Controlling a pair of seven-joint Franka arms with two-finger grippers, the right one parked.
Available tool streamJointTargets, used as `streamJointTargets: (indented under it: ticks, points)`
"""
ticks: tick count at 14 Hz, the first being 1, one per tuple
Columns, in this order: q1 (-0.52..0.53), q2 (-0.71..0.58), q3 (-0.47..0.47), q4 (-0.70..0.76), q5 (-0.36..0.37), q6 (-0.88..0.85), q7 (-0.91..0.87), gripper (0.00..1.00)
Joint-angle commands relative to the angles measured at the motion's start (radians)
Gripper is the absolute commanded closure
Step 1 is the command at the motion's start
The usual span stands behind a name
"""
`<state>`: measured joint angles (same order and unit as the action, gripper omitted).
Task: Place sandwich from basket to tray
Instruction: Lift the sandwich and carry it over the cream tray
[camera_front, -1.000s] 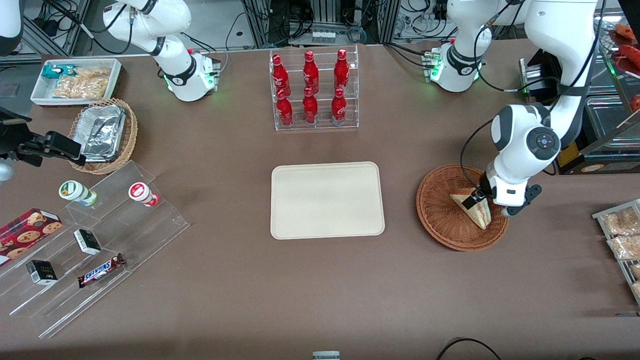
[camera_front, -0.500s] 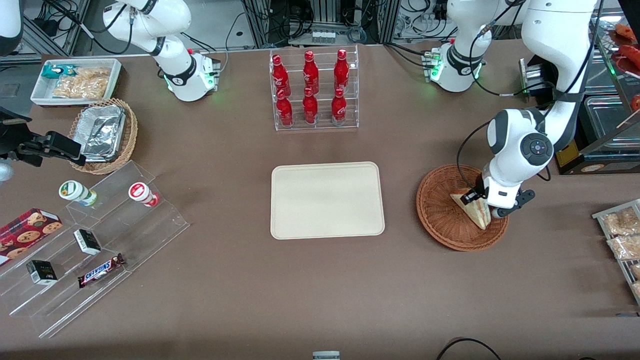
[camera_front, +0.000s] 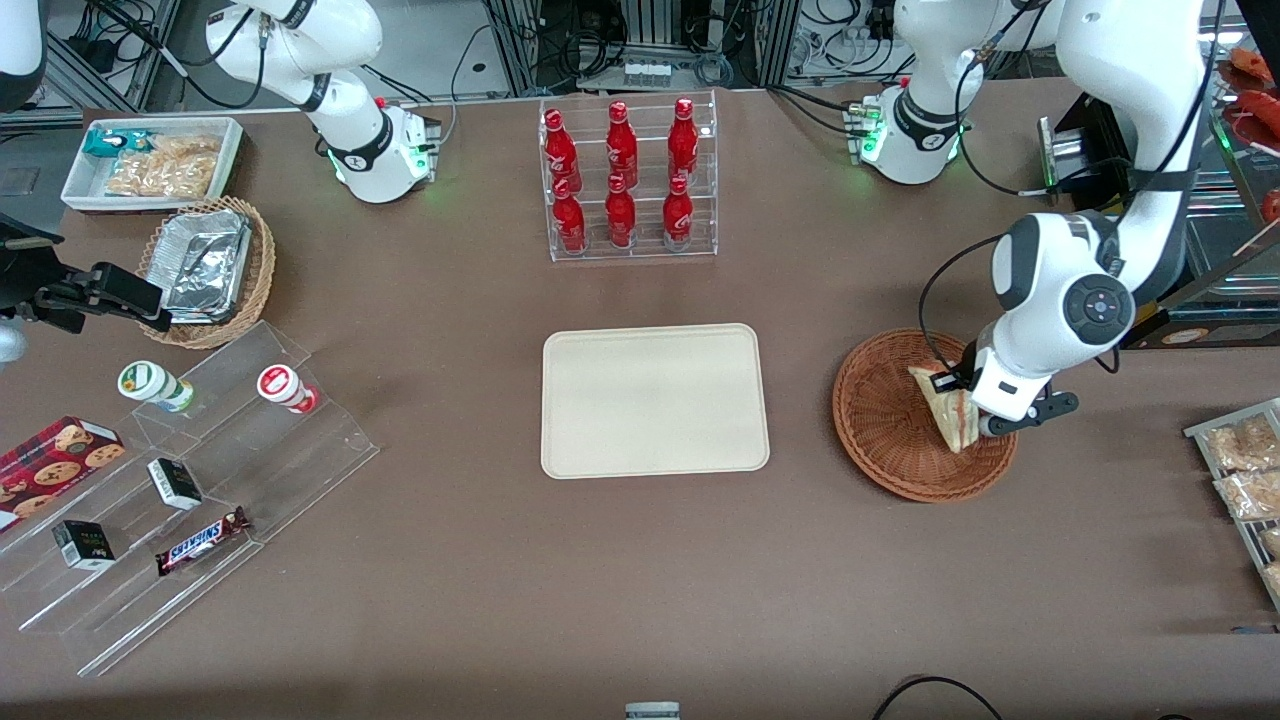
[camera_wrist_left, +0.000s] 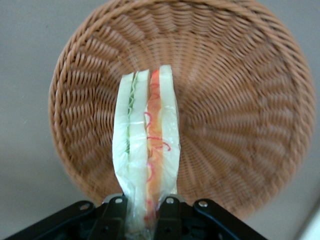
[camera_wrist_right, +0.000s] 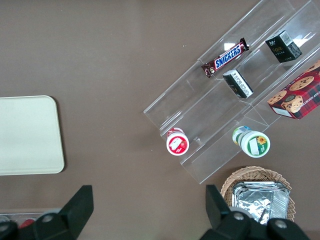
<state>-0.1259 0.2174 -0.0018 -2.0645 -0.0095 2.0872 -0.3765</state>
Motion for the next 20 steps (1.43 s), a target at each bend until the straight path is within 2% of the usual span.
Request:
streamJointTargets:
  ticks: [1, 4, 10, 14, 17, 20]
  points:
    - [-0.079, 0.078, -0.004, 0.182, 0.022, -0.144, 0.057, 0.96]
    - [-0.188, 0.106, -0.004, 0.227, 0.048, -0.136, 0.082, 0.97]
    - [-0.446, 0.255, -0.004, 0.395, 0.049, -0.107, -0.244, 1.00]
    - [-0.586, 0.382, -0.003, 0.474, 0.049, 0.032, -0.424, 1.00]
    - [-0.646, 0.471, -0.003, 0.541, 0.049, 0.089, -0.498, 1.00]
    - [-0.666, 0.497, -0.003, 0.552, 0.046, 0.108, -0.516, 1.00]
